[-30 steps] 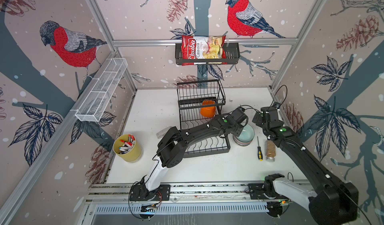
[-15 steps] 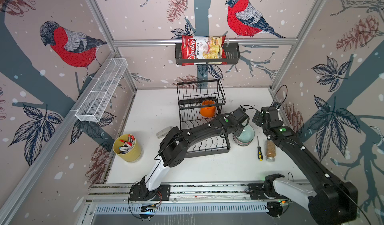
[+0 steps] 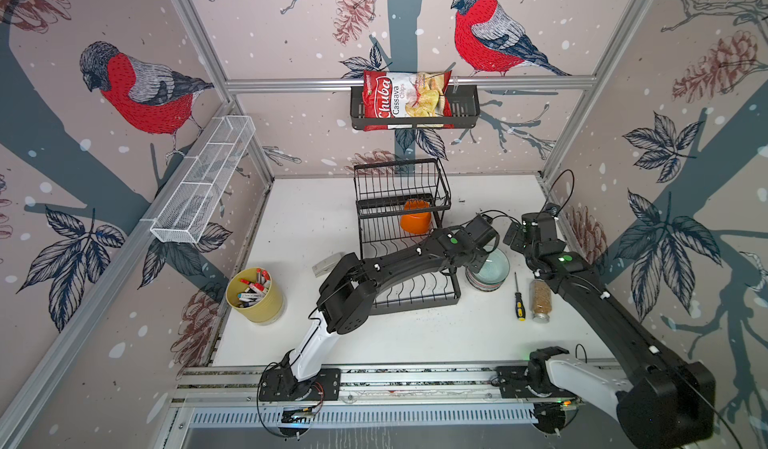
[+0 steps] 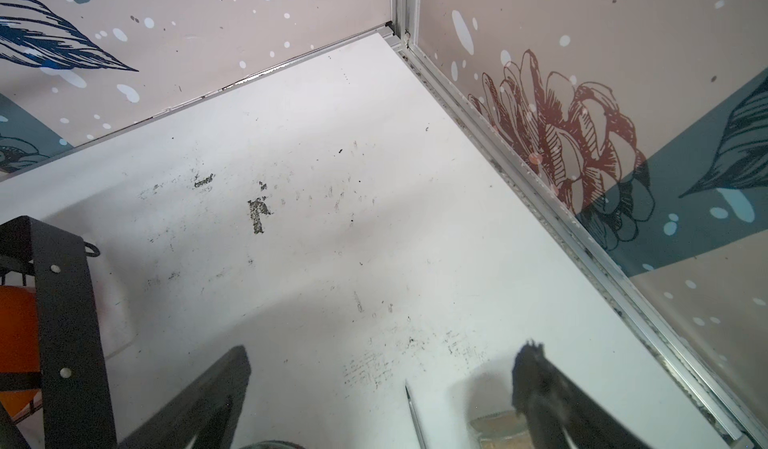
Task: Load the bowls into the dish rack
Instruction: 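Lower the left gripper onto the rim of the top green-interior bowl and close it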
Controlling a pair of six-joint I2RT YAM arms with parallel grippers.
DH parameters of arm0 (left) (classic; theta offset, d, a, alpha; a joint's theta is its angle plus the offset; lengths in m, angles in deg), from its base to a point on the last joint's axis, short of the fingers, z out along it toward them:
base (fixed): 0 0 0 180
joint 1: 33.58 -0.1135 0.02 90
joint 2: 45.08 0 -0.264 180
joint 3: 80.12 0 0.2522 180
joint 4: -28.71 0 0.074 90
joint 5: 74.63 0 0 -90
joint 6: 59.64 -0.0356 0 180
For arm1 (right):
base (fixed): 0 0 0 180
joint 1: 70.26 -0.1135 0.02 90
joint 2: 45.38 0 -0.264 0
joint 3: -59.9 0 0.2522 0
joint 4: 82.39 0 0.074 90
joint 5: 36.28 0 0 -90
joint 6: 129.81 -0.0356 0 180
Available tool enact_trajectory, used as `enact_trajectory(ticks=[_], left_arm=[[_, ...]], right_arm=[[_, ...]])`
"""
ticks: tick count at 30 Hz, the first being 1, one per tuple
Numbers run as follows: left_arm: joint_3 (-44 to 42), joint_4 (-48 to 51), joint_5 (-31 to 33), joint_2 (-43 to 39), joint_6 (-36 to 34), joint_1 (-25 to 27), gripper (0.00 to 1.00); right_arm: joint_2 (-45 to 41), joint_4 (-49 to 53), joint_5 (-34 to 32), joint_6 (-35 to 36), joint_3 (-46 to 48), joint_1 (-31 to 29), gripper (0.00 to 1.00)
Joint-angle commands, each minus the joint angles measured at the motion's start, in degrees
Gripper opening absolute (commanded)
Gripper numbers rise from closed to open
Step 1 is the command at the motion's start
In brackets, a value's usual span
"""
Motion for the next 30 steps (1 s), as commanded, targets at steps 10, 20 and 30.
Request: enact_trajectory(ticks=[10,20,30], left_arm=[[0.4,0.6,1.4,-1.2,-0.4,0.6,0.27],[0.6,1.0,1.6,-0.5,-0.4,0.8,0.19],[0.5,1.2,1.8,-0.8,-0.4,0.9,0.11]], right_arm=[[0.8,-1.5,0.5,0.1,0.1,0.0,0.99],[1.4,-1.6,0.7,0.3,0.0,0.0,0.99],[1.8,-1.7,0.9,0.1,0.1,0.1,0.99]])
